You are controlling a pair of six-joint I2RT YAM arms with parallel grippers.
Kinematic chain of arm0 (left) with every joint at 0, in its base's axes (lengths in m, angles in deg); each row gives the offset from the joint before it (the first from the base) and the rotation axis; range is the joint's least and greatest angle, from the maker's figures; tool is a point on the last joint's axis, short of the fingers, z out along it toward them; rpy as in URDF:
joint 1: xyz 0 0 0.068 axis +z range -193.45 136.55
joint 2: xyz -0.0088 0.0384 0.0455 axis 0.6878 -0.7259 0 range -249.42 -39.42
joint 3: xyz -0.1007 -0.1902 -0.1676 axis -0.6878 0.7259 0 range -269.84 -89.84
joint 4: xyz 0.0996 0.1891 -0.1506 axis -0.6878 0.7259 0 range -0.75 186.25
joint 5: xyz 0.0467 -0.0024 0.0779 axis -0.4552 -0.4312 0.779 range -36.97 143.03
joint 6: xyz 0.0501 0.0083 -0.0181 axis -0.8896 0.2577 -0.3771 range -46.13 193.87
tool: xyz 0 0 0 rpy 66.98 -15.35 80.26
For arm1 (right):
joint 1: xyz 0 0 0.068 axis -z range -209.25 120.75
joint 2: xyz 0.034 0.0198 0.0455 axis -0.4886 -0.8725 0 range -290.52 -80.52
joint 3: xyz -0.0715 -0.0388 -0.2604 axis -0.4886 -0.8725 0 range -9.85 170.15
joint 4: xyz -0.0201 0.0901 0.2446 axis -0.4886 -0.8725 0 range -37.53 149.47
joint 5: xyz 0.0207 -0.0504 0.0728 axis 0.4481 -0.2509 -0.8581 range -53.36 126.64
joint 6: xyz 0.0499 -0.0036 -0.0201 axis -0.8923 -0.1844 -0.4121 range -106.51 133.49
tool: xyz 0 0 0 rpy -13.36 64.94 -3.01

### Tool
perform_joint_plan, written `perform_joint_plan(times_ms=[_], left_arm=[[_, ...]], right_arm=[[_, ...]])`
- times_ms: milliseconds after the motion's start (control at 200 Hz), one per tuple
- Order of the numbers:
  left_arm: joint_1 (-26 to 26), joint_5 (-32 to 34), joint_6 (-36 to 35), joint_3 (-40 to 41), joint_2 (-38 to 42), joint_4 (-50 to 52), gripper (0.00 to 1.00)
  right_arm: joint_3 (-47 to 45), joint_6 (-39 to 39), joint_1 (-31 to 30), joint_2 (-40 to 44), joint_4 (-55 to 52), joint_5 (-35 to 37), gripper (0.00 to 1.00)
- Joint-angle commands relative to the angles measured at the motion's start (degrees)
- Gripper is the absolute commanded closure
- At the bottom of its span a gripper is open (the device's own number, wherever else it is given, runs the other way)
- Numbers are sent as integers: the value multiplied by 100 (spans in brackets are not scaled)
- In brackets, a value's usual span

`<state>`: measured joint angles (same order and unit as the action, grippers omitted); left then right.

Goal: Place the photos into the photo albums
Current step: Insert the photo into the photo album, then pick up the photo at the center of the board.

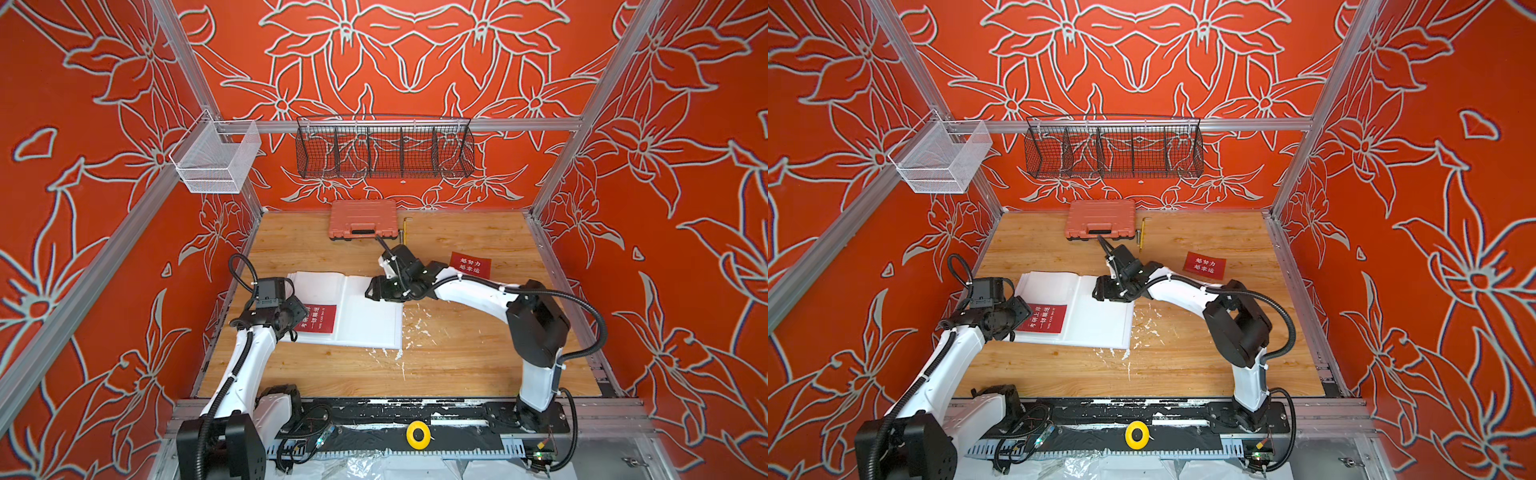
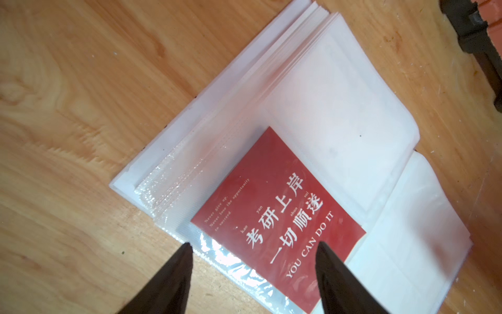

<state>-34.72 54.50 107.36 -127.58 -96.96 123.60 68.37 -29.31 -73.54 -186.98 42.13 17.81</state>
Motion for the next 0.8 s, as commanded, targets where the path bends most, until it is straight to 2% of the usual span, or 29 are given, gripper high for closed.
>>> perform_joint_plan(times_ms=[0, 255, 400, 515, 661, 791], left_arm=[[-433, 518, 57, -307, 51, 300, 30], [-1699, 845, 215, -1129, -566, 230, 30], [-2375, 606, 99, -1614, -1266, -266, 32], [-2819, 171, -105, -2260, -2122, -446, 33], [-3486, -122, -451, -3523, -3437, -265, 32], [-3876, -552, -550, -4743, -4643, -92, 31]], right_arm=[[-530, 203, 379, 322, 36, 77, 36], [-1395, 500, 1652, 1207, -82, 55, 36], [-1741, 587, 2365, 1601, -85, -22, 36], [-2010, 608, 2912, 1834, -15, -108, 36], [-2372, 536, 3573, 2049, 247, -290, 36], [-2577, 484, 4074, 2071, 396, -414, 36]])
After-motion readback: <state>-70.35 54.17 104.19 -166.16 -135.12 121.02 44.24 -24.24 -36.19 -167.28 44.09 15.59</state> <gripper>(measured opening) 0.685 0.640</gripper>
